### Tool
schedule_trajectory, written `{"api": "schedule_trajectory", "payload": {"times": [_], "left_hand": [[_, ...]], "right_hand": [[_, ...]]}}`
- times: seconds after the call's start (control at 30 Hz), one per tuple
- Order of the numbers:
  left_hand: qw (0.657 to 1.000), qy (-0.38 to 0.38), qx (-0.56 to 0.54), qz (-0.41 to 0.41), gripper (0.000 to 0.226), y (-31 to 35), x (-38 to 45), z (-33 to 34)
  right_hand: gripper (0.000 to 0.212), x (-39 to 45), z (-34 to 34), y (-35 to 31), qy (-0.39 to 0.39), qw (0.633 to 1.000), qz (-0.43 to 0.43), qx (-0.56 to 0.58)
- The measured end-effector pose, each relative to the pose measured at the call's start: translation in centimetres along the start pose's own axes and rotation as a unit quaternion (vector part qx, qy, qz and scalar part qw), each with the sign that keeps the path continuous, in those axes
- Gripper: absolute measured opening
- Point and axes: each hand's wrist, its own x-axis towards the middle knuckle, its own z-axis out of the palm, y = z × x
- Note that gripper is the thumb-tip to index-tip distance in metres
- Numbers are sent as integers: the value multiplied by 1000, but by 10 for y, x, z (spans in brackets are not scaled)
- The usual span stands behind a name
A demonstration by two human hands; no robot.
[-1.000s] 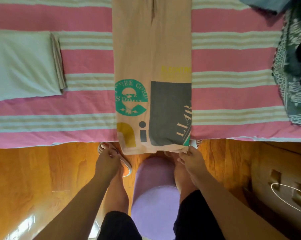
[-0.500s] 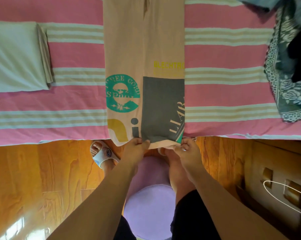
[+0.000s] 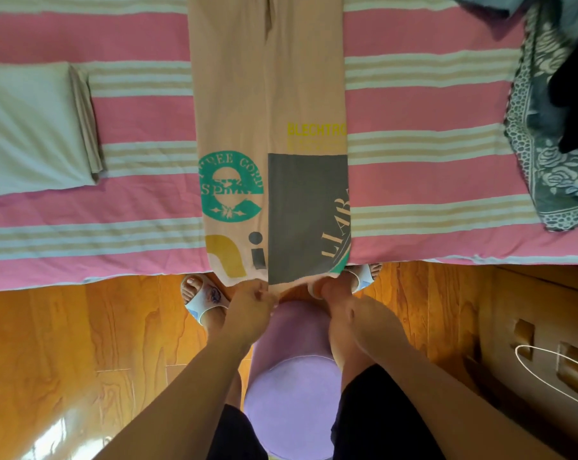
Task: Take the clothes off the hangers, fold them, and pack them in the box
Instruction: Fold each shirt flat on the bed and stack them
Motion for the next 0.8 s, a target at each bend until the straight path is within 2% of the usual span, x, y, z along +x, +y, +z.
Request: {"api": "schedule_trajectory", "payload": {"times": [0.03,0.07,0.1,0.13,0.17,0.23,0.3,0.33,0.4,0.5,0.6,0.7,0.8], "left_hand": [[996,-8,89,-8,18,-7,4,-1],[986,-15,166,-19,12,-13,8,-5],[980,-11,195,-38,7,-16,10,-10],[980,15,189,-55,14,-21,16,-16],[988,50,129,-73,25,-20,19,-25],[991,99,-45,-79,45,-15,23,-42],[983,76,-153,-75,55,-13,29,-57],[980,47,-175,-80,51,-15,31,-62],[980,-1,-180,-86,32,-12,25,-67],[980,3,-191,-60,12,-8,11,-66],[973,15,-226,-37,17,-9,-6,-64],[959,3,-276,-59,26,-13,-26,-60],[952,47,-294,-65,14,-11,-47,-57]], "right_hand": [[63,3,-6,3,-56,998,7,-30],[68,10,-12,7,-92,995,-9,-31],[53,21,-17,8,-93,995,-10,22],[27,29,-23,6,-71,990,-2,124],[11,35,-29,1,-53,976,5,213],[20,50,-34,-6,-62,935,20,349],[25,59,-29,-10,-136,901,26,412],[26,60,-25,-12,-162,892,27,422],[25,59,-17,-11,-161,871,36,464],[24,47,-11,-19,-157,853,45,496],[24,35,-11,-21,-147,825,89,539],[20,18,-18,-20,-150,790,129,580],[17,4,-30,-21,-132,798,144,570]]}}
